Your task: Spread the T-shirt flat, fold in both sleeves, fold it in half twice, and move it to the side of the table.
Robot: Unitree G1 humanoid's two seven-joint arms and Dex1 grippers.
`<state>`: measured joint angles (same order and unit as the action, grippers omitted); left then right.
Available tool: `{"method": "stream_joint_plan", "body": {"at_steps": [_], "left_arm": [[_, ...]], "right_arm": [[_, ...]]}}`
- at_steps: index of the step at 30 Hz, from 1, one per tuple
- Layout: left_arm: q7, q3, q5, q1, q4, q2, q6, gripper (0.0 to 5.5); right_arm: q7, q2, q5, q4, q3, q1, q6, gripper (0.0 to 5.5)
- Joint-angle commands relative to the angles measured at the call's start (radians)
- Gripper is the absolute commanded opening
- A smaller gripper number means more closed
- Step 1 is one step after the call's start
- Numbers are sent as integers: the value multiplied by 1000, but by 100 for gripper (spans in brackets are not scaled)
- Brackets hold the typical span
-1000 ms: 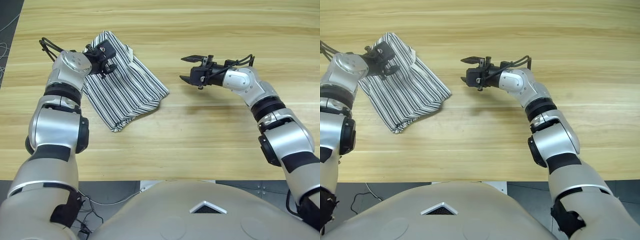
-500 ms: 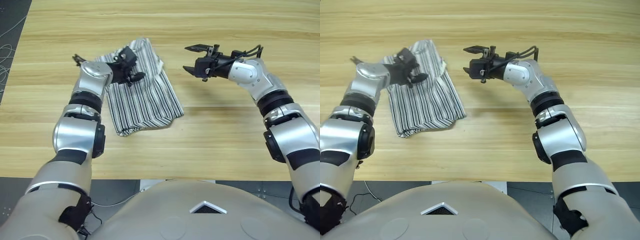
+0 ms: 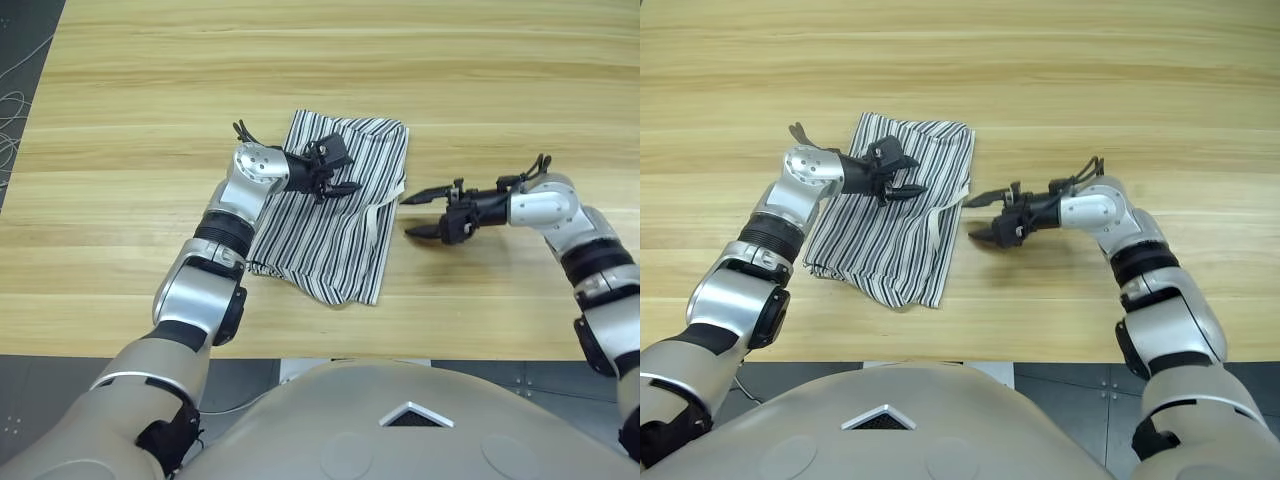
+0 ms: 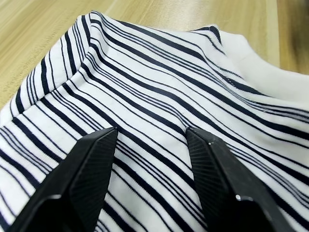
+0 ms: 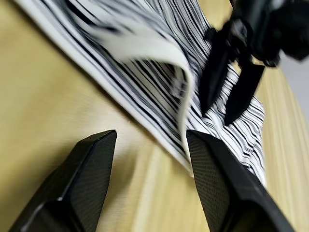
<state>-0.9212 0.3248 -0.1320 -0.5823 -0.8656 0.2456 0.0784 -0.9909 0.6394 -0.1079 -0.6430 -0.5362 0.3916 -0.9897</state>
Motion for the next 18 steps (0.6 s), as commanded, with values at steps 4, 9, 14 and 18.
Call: {"method": "stream_joint_plan", "body": {"at_steps": [4, 9, 14, 18], "left_arm": [[54, 63, -80, 85, -72, 15, -81, 264], [59, 68, -74, 88, -62, 13, -86, 264], [62, 68, -70, 88, -55, 10, -91, 264], [71, 63, -66, 87, -56, 6, -98, 264]], "right_arm": [[-2, 46, 52, 271, 15, -206, 123, 267], [69, 31, -91, 393, 3, -310, 156, 267], [222, -2, -317, 465, 10, -374, 253, 267], [285, -32, -403, 517, -17, -384, 277, 267]]}}
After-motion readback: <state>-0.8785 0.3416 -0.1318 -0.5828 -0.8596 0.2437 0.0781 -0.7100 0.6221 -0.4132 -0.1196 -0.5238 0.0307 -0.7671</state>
